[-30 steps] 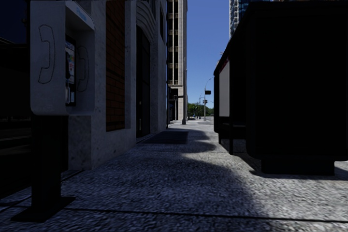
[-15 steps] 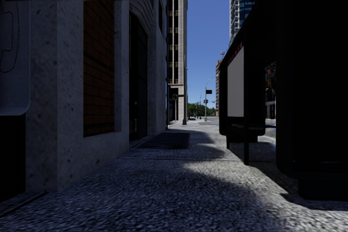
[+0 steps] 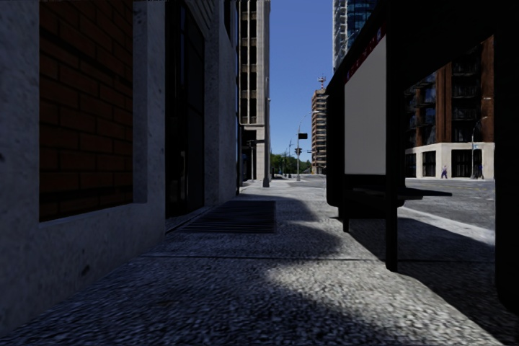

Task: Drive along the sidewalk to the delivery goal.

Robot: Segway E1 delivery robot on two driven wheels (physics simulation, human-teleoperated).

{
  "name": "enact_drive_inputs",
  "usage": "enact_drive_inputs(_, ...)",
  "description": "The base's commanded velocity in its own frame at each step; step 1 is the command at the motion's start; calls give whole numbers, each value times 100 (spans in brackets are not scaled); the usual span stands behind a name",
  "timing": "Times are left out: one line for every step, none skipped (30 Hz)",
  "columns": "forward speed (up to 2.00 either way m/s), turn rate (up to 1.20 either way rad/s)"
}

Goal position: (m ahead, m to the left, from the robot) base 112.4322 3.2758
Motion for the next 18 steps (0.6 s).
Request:
enact_drive_inputs(159,-2)
enact_drive_inputs(159,-1)
enact_drive_inputs(159,-1)
enact_drive_inputs(159,0)
enact_drive_inputs(159,0)
enact_drive_inputs(159,0)
enact_drive_inputs(159,0)
enact_drive_inputs(159,0)
enact_drive_inputs(159,0)
enact_drive_inputs(159,0)
enact_drive_inputs(159,0)
enact_drive_inputs(159,0)
enact_drive_inputs(159,0)
enact_drive_inputs(159,0)
enact_drive_inputs(159,0)
enact_drive_inputs(159,-22)
enact_drive_inputs(159,-48)
enact_drive_inputs(159,-48)
